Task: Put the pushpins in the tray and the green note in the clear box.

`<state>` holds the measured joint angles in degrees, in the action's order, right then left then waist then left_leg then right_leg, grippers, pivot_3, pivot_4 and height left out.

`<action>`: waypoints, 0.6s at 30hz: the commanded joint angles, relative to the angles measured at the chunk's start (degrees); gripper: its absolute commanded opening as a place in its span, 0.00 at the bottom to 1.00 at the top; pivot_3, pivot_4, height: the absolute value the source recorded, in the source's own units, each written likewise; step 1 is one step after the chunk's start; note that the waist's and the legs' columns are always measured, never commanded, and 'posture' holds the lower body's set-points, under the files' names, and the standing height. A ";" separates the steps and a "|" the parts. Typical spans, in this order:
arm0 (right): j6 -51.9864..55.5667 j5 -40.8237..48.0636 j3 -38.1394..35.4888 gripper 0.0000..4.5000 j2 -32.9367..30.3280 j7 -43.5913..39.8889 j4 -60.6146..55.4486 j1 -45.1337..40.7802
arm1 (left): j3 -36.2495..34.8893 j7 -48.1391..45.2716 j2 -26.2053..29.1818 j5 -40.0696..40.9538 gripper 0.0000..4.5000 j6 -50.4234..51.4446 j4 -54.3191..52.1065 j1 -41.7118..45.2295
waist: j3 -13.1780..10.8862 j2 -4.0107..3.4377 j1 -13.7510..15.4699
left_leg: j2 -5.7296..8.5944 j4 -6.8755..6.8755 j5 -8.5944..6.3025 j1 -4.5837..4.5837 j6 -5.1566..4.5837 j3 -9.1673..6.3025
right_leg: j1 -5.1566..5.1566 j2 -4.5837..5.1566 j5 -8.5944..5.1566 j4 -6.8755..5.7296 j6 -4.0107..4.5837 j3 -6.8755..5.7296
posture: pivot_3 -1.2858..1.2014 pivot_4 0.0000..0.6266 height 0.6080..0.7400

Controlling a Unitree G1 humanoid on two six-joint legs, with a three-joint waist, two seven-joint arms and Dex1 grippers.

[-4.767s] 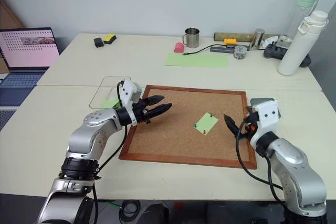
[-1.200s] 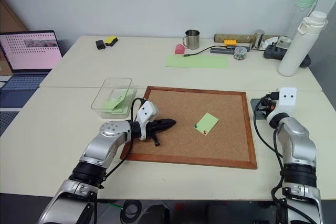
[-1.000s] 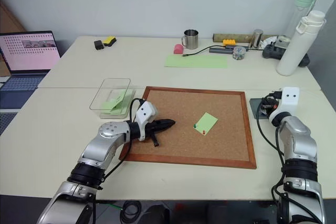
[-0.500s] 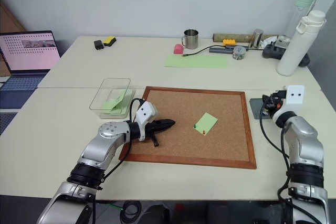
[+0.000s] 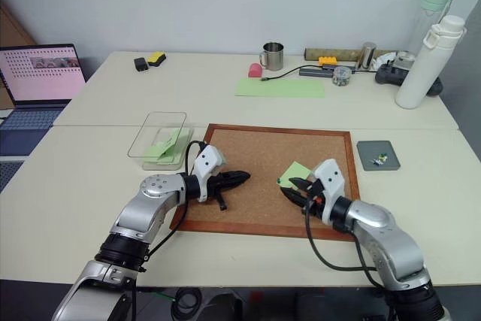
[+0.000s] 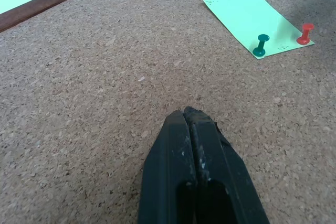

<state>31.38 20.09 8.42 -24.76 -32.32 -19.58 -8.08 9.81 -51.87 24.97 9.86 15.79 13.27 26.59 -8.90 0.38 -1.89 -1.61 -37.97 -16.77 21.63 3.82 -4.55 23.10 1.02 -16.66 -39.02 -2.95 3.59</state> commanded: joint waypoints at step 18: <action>-2.64 -5.51 2.75 0.35 3.63 -0.14 6.39 -2.83 | 0.86 0.58 1.42 -1.46 0.00 2.55 -1.27 -2.54 | 0.00 0.00 -0.01 | 0.00 0.02 0.00 -0.01 0.00 -0.01 | 0.01 0.00 0.00 0.00 0.00 0.00 | 0.52 0.24 1.00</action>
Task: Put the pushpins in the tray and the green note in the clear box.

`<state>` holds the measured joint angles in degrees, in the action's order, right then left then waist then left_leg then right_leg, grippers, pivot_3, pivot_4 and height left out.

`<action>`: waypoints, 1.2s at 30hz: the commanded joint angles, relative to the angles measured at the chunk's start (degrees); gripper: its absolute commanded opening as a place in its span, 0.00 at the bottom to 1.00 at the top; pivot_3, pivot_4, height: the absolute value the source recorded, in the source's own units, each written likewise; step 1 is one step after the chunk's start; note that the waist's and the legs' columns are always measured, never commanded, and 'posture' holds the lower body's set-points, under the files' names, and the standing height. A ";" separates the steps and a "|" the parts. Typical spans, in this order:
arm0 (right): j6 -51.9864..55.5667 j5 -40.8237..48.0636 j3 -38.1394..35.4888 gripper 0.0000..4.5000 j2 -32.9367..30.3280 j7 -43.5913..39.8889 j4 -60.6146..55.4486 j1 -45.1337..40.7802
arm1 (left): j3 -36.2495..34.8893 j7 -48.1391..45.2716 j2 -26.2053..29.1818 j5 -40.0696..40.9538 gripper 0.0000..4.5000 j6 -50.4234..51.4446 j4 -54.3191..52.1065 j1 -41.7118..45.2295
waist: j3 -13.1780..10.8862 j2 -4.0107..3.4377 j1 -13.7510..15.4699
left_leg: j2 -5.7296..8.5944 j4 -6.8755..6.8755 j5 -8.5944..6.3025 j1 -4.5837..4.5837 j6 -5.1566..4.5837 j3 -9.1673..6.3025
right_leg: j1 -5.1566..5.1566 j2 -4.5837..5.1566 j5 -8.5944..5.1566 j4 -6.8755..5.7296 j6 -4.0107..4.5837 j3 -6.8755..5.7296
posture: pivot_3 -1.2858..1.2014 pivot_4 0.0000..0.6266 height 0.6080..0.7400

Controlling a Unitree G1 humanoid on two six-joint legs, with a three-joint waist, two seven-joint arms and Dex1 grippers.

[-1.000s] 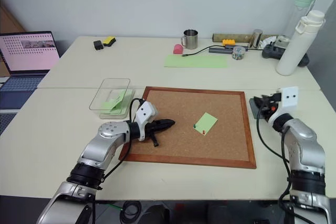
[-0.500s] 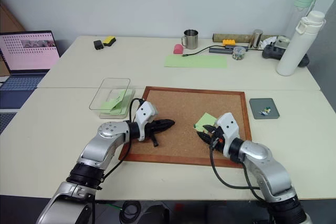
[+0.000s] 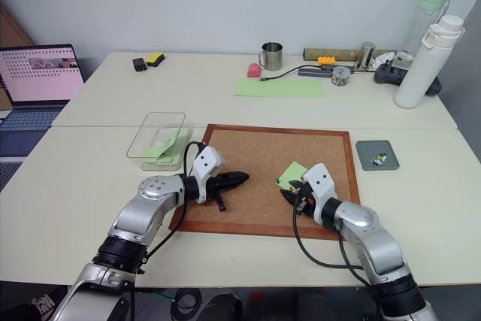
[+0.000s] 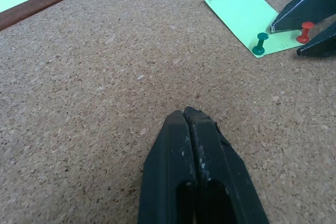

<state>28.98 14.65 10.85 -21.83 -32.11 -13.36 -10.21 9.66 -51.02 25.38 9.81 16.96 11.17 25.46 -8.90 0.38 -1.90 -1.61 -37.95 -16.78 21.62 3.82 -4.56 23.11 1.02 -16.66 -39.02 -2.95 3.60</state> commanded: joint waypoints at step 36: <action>0.97 12.36 -16.71 0.00 6.57 6.44 -8.11 -0.60 | 1.61 -0.67 0.47 -1.69 0.00 0.09 2.35 -0.82 | 0.04 0.09 0.01 | 0.00 -0.01 0.00 0.02 0.00 -0.04 | 0.00 0.01 0.00 -0.01 0.00 -0.03 | 0.52 0.24 1.00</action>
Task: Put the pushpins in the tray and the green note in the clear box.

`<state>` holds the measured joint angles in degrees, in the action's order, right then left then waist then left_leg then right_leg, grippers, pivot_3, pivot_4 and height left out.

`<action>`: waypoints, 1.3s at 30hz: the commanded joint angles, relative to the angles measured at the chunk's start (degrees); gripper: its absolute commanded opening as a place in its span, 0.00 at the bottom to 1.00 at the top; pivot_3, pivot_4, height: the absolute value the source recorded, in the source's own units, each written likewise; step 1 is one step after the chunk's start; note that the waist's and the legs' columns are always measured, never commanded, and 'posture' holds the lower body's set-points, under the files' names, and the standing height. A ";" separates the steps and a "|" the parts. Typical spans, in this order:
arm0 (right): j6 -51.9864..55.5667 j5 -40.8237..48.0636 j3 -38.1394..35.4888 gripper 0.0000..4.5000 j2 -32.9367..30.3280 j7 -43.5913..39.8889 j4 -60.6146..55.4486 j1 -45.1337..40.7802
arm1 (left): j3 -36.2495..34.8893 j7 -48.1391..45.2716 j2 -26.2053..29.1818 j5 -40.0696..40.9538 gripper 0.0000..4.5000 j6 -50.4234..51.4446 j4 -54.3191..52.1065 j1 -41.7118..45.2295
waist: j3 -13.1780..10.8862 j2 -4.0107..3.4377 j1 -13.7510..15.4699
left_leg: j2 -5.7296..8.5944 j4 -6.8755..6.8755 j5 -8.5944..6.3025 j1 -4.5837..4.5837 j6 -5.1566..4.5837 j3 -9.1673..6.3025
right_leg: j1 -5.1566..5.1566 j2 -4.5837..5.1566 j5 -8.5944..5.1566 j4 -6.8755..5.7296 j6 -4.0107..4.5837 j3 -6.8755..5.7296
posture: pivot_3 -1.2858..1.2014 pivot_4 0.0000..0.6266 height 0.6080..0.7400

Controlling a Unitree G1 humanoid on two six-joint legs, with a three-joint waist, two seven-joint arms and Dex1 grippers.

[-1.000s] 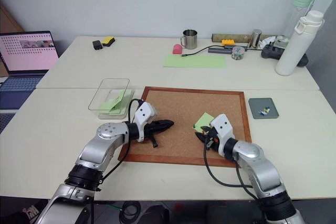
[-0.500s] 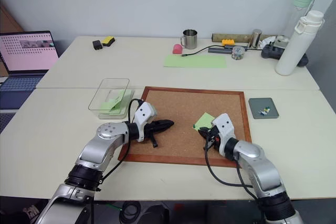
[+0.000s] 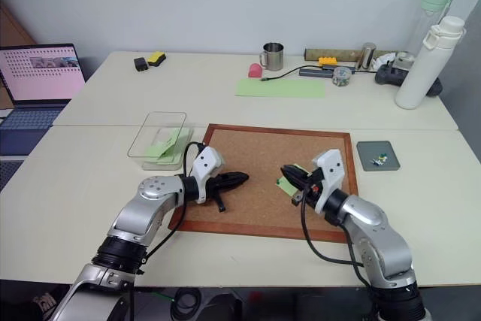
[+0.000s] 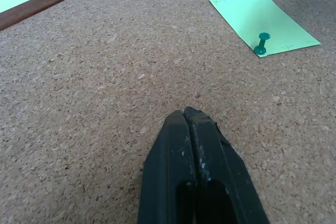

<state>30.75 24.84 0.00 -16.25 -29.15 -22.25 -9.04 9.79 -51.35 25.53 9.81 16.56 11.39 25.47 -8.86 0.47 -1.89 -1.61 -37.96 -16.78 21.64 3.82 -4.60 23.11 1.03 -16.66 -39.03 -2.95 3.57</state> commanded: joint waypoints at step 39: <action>-15.77 -9.94 -17.23 0.43 -12.33 7.40 46.93 -19.50 | 0.89 0.04 1.14 -1.42 0.00 1.72 0.34 -1.67 | -0.01 -0.05 -0.44 | 0.00 0.04 0.00 -0.05 0.00 0.17 | 0.01 0.02 0.00 -0.01 0.00 0.15 | 0.52 0.24 1.00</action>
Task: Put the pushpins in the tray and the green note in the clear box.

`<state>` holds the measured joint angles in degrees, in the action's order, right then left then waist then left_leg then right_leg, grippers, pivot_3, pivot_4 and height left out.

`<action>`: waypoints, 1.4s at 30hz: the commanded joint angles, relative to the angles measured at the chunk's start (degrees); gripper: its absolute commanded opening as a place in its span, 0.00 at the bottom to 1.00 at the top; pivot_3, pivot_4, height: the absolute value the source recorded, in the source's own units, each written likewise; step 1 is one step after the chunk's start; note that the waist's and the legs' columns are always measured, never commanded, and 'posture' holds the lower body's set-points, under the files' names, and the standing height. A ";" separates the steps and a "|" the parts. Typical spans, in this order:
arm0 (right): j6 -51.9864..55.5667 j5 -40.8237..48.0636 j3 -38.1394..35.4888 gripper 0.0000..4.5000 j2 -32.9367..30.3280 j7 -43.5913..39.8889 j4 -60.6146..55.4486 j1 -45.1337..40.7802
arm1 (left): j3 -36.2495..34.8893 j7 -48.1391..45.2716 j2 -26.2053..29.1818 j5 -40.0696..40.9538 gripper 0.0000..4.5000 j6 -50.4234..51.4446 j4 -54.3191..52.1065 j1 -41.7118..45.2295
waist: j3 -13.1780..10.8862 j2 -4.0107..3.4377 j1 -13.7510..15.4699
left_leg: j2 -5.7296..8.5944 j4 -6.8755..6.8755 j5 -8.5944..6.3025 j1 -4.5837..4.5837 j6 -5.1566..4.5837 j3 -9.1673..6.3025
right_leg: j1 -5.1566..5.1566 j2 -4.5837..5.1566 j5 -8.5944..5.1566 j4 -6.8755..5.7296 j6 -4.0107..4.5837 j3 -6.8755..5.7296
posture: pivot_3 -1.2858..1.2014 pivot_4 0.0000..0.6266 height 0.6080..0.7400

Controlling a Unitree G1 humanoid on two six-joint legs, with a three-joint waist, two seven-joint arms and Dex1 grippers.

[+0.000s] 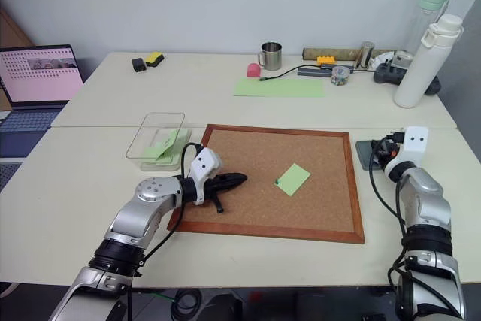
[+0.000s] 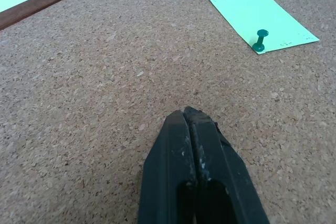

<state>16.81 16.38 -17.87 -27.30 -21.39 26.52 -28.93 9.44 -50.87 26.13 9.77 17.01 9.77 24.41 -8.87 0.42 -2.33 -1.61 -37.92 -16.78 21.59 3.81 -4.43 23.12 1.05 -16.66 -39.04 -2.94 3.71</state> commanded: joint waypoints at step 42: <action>10.43 -1.23 27.65 0.43 6.18 -11.91 -34.34 11.38 | 0.96 -0.23 1.09 -0.97 0.00 2.32 -0.14 -2.04 | -0.01 -0.01 0.13 | -0.01 -0.02 0.00 0.04 0.00 -0.11 | 0.01 -0.01 0.00 0.02 0.00 -0.11 | 0.52 0.24 1.00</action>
<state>28.13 16.26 9.47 -21.40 -33.62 -7.96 -16.65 9.36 -50.77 26.37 9.85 17.45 8.94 23.90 -8.87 0.41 -2.20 -1.62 -37.94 -16.78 21.63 3.81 -4.53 23.12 1.04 -16.66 -39.02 -2.95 3.61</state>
